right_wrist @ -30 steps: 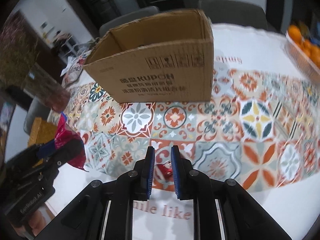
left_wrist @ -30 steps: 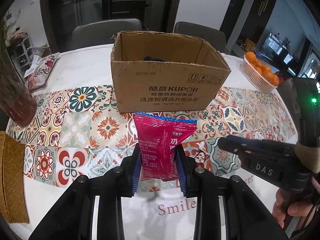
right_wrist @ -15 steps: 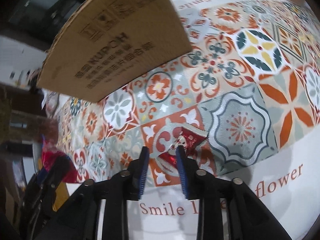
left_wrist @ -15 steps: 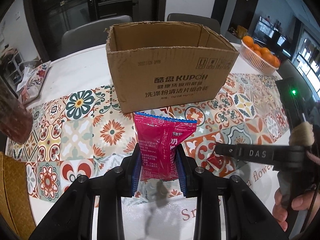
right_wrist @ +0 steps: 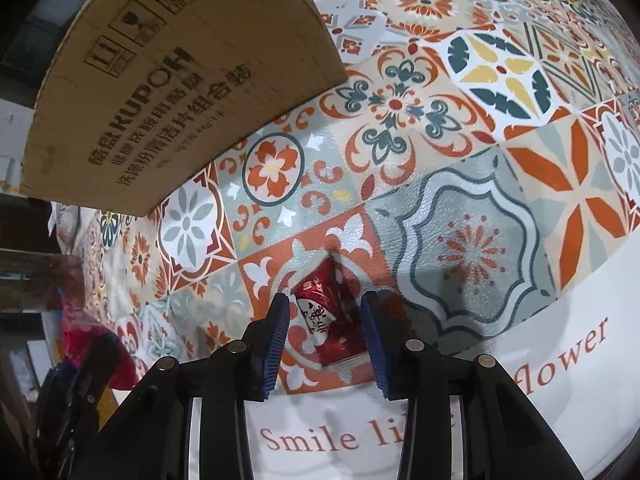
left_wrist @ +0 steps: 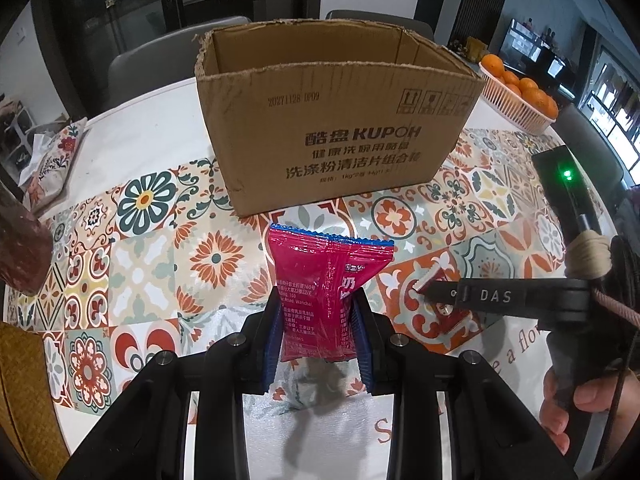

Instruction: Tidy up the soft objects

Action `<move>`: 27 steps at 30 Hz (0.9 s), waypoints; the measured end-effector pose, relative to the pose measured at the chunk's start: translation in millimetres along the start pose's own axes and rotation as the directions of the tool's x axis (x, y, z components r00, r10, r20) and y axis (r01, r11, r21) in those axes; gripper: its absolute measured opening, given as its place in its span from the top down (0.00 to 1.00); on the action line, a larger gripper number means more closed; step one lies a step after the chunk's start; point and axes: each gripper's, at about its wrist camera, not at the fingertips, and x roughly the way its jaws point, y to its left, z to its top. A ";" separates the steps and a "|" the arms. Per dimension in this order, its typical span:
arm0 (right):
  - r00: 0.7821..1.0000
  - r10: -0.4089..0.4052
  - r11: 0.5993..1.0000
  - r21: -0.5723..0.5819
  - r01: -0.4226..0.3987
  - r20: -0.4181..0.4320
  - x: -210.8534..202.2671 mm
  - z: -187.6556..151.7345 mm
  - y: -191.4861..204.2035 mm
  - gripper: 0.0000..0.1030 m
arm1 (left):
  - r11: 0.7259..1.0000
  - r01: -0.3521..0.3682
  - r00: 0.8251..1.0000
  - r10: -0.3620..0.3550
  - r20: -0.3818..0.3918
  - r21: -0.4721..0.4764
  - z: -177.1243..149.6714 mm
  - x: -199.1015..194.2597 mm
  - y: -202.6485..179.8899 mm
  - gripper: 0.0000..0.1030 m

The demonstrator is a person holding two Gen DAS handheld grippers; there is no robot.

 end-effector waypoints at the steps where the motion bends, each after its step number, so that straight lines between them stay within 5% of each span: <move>1: 1.000 -0.002 1.000 -0.005 0.002 -0.003 2.9 -0.5 1.5 0.62 | 1.000 0.000 1.000 0.000 -0.003 0.000 -1.1 0.7 0.0 0.69; 16: 0.999 -0.044 0.992 -0.118 0.044 0.006 21.7 -8.3 26.1 0.72 | 0.999 0.004 0.999 -0.005 -0.032 -0.042 -13.1 5.0 0.9 0.69; 27: 0.998 -0.008 0.986 -0.168 0.019 0.060 -12.2 -10.1 11.0 0.77 | 0.998 0.007 1.000 -0.007 -0.009 -0.062 -13.9 -6.1 -7.5 0.69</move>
